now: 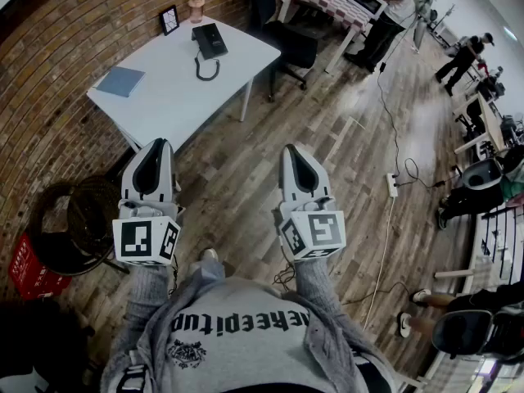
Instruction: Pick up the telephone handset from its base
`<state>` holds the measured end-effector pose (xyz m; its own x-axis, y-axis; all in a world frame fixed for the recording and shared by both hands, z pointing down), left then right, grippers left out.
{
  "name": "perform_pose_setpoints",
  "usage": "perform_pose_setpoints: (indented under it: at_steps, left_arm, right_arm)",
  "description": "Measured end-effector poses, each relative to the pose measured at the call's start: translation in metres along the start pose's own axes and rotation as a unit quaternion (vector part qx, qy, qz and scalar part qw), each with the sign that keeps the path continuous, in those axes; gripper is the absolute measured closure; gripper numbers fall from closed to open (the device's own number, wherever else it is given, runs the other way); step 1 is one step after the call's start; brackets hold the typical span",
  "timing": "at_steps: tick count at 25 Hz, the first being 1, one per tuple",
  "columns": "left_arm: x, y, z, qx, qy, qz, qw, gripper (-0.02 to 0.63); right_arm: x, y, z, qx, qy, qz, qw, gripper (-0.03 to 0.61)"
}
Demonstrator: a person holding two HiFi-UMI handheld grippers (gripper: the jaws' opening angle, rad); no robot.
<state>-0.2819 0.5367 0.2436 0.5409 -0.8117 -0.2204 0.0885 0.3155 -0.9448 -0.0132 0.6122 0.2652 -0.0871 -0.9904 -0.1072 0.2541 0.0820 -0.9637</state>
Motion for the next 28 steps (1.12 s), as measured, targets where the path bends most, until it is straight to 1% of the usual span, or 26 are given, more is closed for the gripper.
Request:
perform_pose_setpoints:
  at_steps: [5,14,19,22,25,28]
  left_arm:
    - [0.000,0.002,-0.002,-0.001,-0.002,0.001,1.0000,0.588]
    - [0.014,-0.007,-0.017,0.001,-0.005,0.003,1.0000,0.588]
    - [0.028,-0.015,-0.033,0.002,-0.008,0.007,0.9999,0.588]
    - [0.037,-0.021,-0.045,0.006,-0.013,0.011,0.9998,0.588]
    - [0.045,-0.027,-0.057,0.009,-0.020,0.015,0.9996,0.588]
    - [0.055,-0.033,-0.068,0.010,-0.025,0.013,0.9996,0.588]
  right_arm:
    - [0.001,0.001,-0.004,-0.001,0.002,0.004,1.000,0.574]
    - [0.019,-0.004,-0.008,-0.003,-0.003,0.004,1.000,0.574]
    - [0.038,-0.015,-0.006,0.001,-0.010,0.017,1.000,0.574]
    - [0.053,-0.014,-0.012,-0.005,-0.018,0.020,1.000,0.574]
    - [0.065,-0.022,-0.012,0.005,-0.027,0.027,0.999,0.574]
    - [0.076,-0.022,-0.015,-0.005,-0.034,0.028,0.999,0.574]
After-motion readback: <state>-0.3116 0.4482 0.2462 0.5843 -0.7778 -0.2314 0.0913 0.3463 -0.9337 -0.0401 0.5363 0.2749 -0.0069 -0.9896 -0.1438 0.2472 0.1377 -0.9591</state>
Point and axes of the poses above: the fingertips, and each gripper's own axes: x forward along the fingers, z to its right, y out of its top, the point moved 9 cm from there along -x, backward along the fingers, and after that the axes turned 15 degrees about x, right-handed, at the moved point
